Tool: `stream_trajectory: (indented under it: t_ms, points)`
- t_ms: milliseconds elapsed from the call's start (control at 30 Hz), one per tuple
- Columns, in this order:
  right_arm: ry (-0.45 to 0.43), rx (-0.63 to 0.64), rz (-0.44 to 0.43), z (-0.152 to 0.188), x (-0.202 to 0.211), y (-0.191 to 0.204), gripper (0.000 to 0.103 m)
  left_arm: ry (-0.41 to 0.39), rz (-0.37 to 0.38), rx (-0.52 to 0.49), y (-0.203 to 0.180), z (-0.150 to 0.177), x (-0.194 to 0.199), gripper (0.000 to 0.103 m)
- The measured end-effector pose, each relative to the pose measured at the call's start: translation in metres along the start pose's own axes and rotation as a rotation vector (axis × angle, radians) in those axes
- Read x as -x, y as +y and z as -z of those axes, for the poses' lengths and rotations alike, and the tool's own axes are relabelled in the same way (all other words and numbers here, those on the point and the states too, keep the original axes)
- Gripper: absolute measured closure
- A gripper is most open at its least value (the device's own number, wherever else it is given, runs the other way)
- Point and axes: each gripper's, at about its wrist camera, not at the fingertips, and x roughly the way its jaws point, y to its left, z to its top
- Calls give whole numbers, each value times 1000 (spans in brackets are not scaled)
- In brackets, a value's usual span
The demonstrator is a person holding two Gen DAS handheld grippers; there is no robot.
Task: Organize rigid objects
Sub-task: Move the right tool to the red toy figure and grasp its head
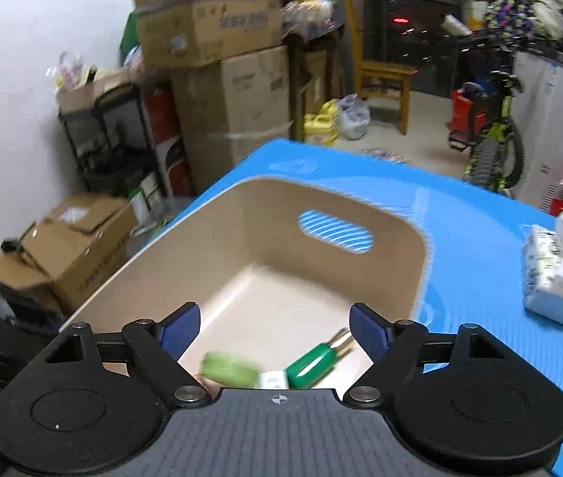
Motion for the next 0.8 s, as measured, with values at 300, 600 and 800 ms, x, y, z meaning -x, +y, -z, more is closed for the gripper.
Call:
stream_trajectory:
  t_ms: [300, 600, 800]
  points:
    - [29, -155, 206, 14, 19, -80, 14, 0, 0, 0, 0, 0, -1, 95]
    - [119, -366, 343, 53, 4, -155, 14, 0, -7, -3, -2, -1, -1, 95]
    - [160, -524, 310, 74, -10, -182, 14, 0, -8, -4, -3, -1, 0, 94]
